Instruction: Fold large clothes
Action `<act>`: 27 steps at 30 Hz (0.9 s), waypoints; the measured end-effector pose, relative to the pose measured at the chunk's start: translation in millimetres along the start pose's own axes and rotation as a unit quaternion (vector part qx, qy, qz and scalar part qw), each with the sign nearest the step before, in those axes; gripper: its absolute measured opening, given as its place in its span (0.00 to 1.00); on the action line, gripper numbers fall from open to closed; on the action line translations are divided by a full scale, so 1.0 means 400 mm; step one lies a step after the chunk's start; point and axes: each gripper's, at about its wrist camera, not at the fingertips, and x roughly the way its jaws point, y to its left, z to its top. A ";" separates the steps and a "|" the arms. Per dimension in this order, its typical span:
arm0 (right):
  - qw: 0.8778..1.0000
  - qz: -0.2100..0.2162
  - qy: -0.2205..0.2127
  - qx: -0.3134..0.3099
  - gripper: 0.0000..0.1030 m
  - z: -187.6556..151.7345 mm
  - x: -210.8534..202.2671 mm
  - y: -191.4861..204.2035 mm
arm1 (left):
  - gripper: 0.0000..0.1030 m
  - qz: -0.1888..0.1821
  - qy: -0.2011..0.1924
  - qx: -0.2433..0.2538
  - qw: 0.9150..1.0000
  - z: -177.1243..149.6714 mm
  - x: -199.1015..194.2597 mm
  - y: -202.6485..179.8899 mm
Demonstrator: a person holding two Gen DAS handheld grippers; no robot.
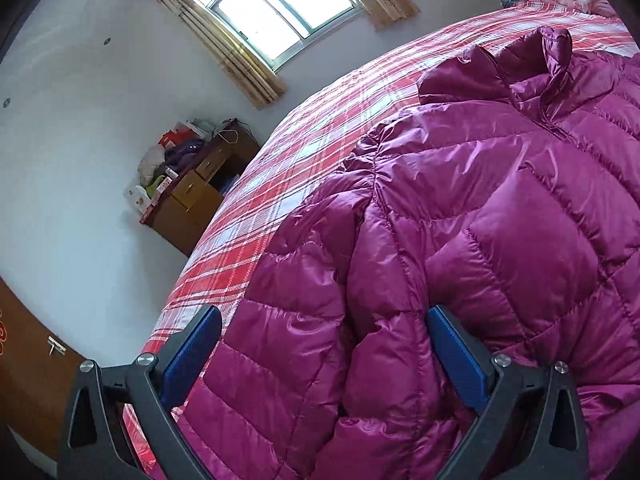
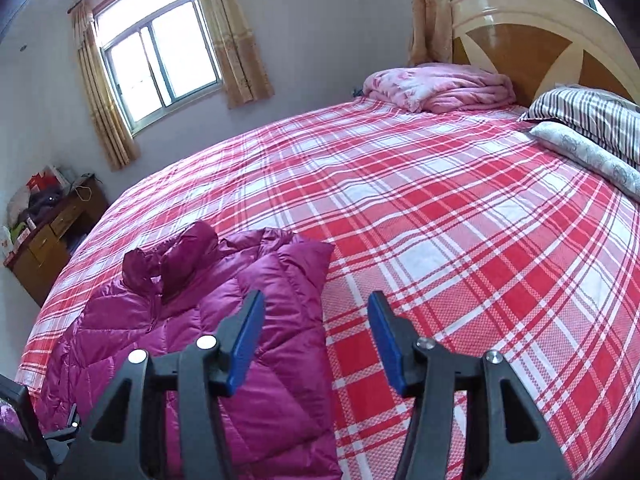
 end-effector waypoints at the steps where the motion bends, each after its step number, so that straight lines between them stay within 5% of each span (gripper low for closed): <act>1: 1.000 0.012 0.001 -0.015 0.47 0.001 0.005 0.018 | 0.99 -0.001 0.001 -0.013 1.000 0.008 -0.006 0.013; 6: 0.997 0.019 0.015 -0.070 0.43 -0.015 0.067 0.084 | 0.99 -0.043 -0.055 -0.103 0.992 0.074 -0.105 0.087; 10: 0.993 0.007 0.076 -0.087 0.43 -0.061 0.154 0.106 | 0.99 -0.075 -0.054 -0.072 0.993 0.108 -0.108 0.020; 15: 0.989 -0.002 0.100 -0.113 0.43 -0.109 0.189 0.118 | 0.99 -0.053 0.000 -0.013 0.999 0.077 0.007 -0.088; 27: 0.981 -0.027 0.131 -0.141 0.44 -0.127 0.210 0.142 | 0.99 -0.098 0.002 -0.038 0.995 0.052 0.052 -0.077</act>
